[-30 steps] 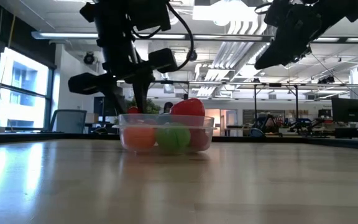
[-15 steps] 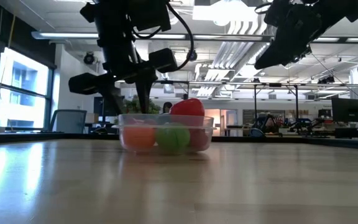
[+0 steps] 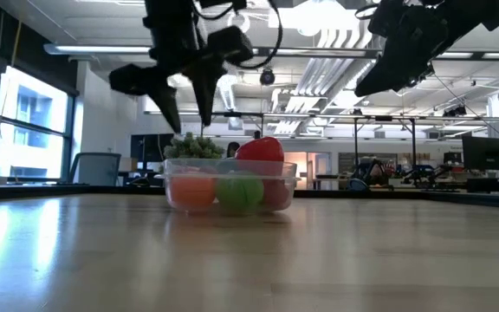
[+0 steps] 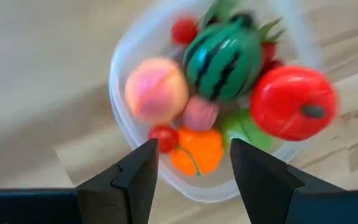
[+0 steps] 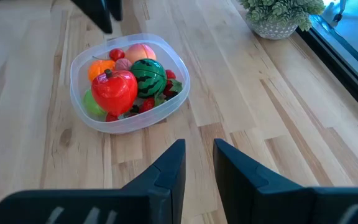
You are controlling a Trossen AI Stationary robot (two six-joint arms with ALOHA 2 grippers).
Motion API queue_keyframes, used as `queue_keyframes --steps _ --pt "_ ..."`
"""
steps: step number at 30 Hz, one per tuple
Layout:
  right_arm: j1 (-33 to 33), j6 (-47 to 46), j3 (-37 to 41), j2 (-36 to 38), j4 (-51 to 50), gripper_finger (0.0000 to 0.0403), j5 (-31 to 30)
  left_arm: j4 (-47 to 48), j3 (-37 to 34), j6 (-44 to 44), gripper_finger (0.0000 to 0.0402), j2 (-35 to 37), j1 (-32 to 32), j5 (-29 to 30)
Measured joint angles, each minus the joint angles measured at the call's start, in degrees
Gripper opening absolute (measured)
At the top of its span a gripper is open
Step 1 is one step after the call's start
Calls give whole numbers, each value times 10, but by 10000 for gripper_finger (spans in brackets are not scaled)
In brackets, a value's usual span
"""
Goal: Pick and placing Produce into tupperware
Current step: Return to Home Position
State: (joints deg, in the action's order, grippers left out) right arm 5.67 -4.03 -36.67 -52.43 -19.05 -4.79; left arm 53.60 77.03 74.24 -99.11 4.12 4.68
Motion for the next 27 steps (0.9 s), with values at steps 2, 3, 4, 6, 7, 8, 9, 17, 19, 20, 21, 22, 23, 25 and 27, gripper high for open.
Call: queue_keyframes --steps 2,3,4,6,7,8,9,17,19,20,21,22,23,25,27 --pt "0 0 0 0 0 71 0 17 25 -59 191 0 0 32" --pt "0 0 0 0 0 71 0 19 35 -97 191 0 0 50" --pt "0 0 0 0 0 71 0 19 44 -139 191 0 0 69" --pt "0 0 0 0 0 71 0 19 57 -234 191 0 0 101" --pt "0 0 0 0 0 71 0 15 61 -275 191 0 0 107" --pt "0 0 0 0 0 71 0 10 63 -316 191 1 0 112" --pt "0 0 0 0 0 71 0 3 63 -347 191 1 0 113" --pt "0 0 0 0 0 71 0 -91 63 -379 191 1 0 114" --pt "0 0 0 0 0 71 0 -116 63 -379 191 1 0 114" --pt "0 0 0 0 0 71 0 -128 63 -379 191 1 0 114" --pt "0 0 0 0 0 71 0 -138 63 -380 191 1 0 114" --pt "0 0 0 0 0 71 0 -146 63 -380 191 1 0 114" --pt "0 0 0 0 0 71 0 -152 63 -380 191 1 0 114" --pt "0 0 0 0 0 71 0 -168 63 -389 191 0 0 114" --pt "0 0 0 0 0 71 0 -177 63 -436 191 0 0 101"
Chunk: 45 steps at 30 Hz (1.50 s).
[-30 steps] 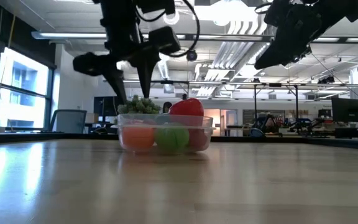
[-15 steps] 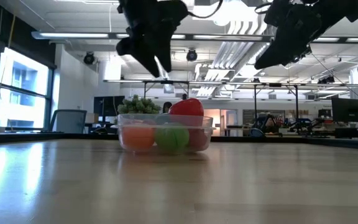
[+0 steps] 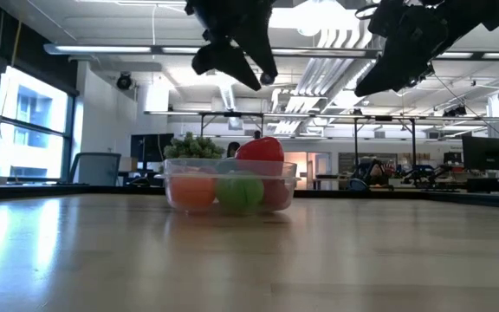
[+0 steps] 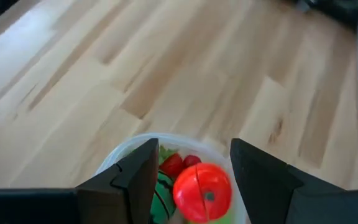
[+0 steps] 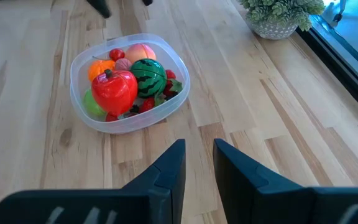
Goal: Pick and placing Produce into tupperware
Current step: Return to Home Position
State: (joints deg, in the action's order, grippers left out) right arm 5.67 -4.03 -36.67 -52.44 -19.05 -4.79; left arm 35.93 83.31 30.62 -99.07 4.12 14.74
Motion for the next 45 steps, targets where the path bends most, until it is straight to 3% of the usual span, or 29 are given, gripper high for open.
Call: queue_keyframes --steps 6,11,17,23,30,35,38,45 --pt "0 0 0 0 0 71 0 1 0 -159 191 0 0 -119" --pt "0 -28 0 0 0 71 0 3 0 -229 191 0 -9 -190" --pt "0 -128 0 0 0 71 0 11 0 -210 190 -1 -5 -157" --pt "-11 -94 0 0 6 71 23 31 0 -238 154 36 -3 -142" --pt "-62 -47 0 13 31 69 -17 73 -15 -252 81 136 -3 -125" --pt "-105 -34 1 42 34 29 -29 72 -62 -263 38 219 -4 -103" --pt "-124 -24 1 66 35 5 -44 55 -99 -264 21 271 -4 -93" --pt "-134 -32 1 127 24 7 -75 21 -181 -263 3 392 -4 -91"
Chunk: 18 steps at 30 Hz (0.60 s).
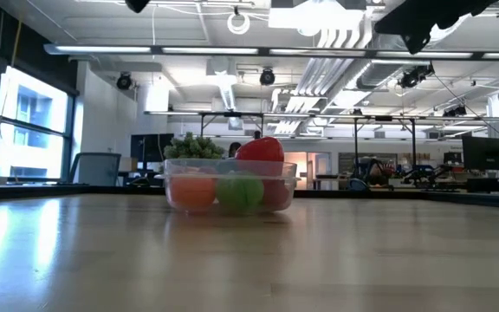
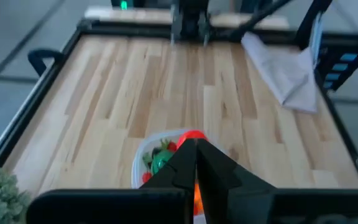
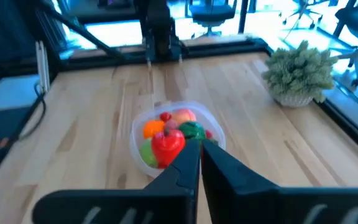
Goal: Pick and placing Produce into tupperware
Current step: Return to Home Position
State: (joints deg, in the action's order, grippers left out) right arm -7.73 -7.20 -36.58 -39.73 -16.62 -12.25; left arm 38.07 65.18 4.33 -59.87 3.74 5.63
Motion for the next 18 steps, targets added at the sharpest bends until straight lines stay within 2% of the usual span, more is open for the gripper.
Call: queue_keyframes --steps 14,18 --pt "0 0 0 60 -36 0 -13 -42 -121 5 5 210 0 0" --pt "-5 2 0 63 -37 0 -12 -45 -153 1 5 269 0 -18"
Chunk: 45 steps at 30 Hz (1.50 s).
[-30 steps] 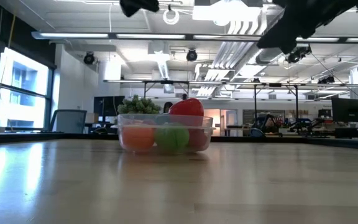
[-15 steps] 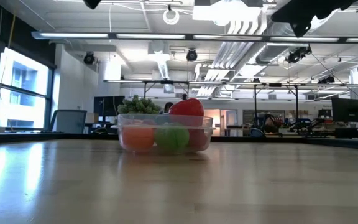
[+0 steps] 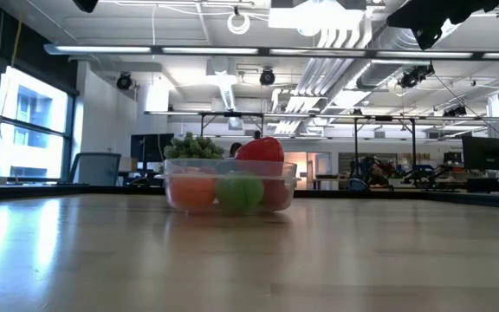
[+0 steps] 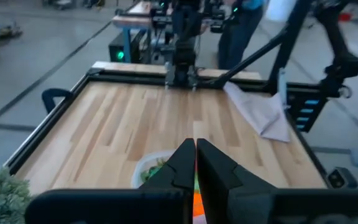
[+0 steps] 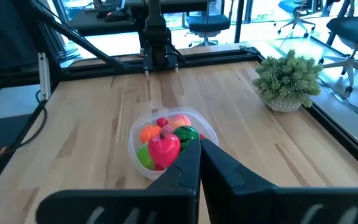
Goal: Pick and placing Produce into tupperware
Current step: Return to Home Position
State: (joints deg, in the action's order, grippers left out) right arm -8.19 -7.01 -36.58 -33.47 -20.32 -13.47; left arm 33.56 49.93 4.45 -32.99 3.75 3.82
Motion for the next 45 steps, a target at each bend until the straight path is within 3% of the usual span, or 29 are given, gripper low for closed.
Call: queue_keyframes --steps 11,22,28,39,42,45 --pt "-30 15 0 16 24 0 -15 -27 -87 5 6 182 0 -19" --pt "-31 3 0 91 -6 0 -31 -61 -172 5 6 322 0 -33" --pt "-31 -1 8 126 -13 0 -40 -125 -204 3 5 319 0 -59" --pt "-31 -17 180 287 114 0 25 -249 -310 -1 5 322 0 -64" --pt "-31 -8 203 334 113 0 29 -271 -337 3 5 322 0 -64" --pt "-31 4 205 332 105 0 30 -305 -363 3 5 322 0 -64"
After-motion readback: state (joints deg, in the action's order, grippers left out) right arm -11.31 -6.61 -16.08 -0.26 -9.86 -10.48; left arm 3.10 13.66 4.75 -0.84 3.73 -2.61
